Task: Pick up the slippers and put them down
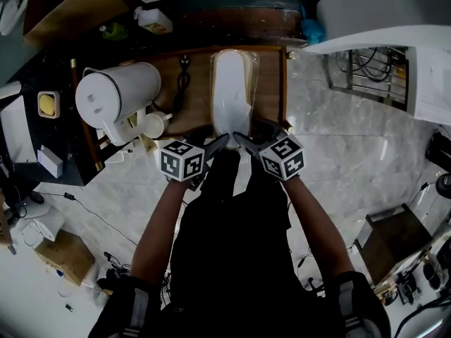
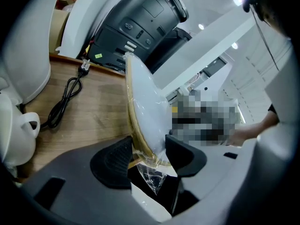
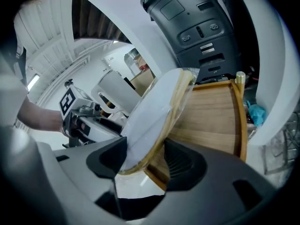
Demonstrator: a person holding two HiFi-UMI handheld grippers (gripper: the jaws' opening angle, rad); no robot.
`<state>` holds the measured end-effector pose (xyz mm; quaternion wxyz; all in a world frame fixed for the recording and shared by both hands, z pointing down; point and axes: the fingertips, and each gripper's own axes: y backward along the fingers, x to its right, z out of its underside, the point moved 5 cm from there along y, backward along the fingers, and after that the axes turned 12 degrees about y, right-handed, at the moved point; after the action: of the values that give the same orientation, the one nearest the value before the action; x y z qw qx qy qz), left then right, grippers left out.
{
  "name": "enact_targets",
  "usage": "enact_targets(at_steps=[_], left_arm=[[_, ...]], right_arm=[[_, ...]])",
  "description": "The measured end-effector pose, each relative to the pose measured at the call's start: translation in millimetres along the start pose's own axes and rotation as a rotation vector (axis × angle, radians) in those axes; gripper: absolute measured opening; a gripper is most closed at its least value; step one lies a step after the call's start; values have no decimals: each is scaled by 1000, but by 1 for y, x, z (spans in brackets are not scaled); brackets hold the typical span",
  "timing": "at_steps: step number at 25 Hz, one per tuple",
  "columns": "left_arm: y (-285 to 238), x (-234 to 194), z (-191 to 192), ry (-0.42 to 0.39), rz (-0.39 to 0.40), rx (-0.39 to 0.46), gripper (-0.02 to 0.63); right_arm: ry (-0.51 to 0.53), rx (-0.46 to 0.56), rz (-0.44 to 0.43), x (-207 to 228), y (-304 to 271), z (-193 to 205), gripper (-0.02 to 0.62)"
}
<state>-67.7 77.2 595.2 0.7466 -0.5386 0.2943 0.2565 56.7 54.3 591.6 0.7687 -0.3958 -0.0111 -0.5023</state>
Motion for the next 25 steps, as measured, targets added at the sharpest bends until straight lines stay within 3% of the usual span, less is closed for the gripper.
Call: enact_targets(at_steps=[25], left_arm=[[-28, -33, 2, -2, -115, -58, 225]], right_arm=[[-10, -115, 37, 20, -35, 21, 253]])
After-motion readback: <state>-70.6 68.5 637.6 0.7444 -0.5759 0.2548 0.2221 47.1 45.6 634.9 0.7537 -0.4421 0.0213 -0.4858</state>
